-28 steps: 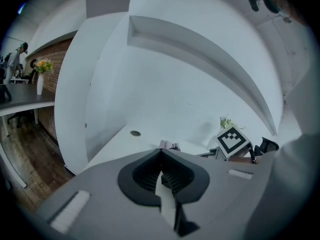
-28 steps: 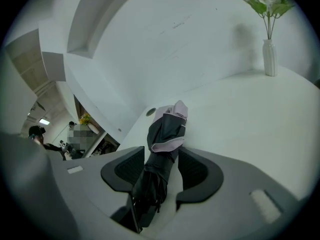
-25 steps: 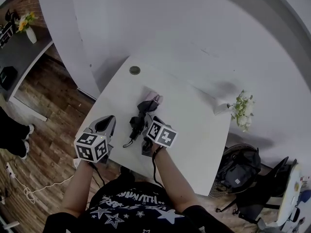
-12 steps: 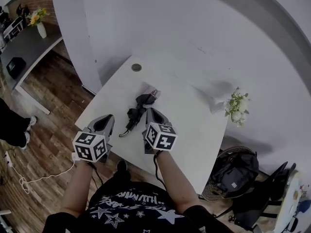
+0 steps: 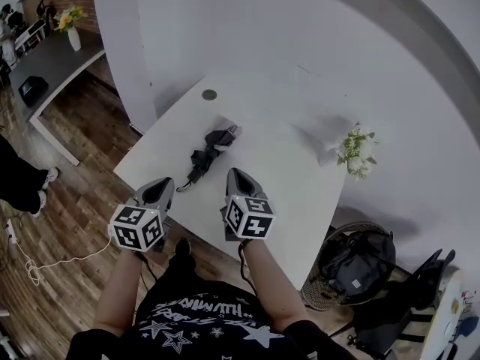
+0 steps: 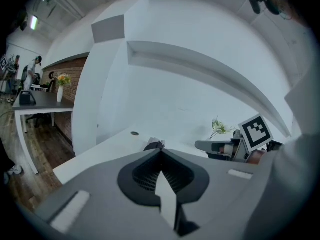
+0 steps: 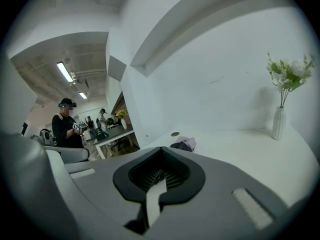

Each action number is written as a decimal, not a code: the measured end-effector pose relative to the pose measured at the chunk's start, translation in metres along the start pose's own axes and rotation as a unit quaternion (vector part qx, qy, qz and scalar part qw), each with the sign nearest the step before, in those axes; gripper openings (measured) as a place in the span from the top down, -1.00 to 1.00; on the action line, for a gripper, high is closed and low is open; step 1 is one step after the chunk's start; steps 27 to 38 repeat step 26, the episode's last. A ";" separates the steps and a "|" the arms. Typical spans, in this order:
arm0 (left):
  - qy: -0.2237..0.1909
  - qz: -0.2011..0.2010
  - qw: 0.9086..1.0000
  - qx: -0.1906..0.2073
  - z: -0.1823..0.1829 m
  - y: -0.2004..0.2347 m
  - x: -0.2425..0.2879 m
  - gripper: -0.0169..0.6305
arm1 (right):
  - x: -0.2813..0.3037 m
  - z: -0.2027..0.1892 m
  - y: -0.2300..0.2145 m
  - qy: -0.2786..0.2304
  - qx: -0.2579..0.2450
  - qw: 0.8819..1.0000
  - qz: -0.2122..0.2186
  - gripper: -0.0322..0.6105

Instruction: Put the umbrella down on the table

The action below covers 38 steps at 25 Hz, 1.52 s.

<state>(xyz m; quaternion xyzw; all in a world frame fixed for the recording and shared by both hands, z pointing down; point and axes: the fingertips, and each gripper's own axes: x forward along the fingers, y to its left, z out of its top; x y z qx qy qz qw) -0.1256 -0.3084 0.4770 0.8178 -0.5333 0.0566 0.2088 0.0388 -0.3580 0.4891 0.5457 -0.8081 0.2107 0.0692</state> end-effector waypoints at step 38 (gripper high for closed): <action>-0.007 0.003 1.000 -0.004 -0.025 -0.035 -0.035 0.94 | -0.053 -0.021 -0.006 0.009 -0.022 1.000 -0.003 0.86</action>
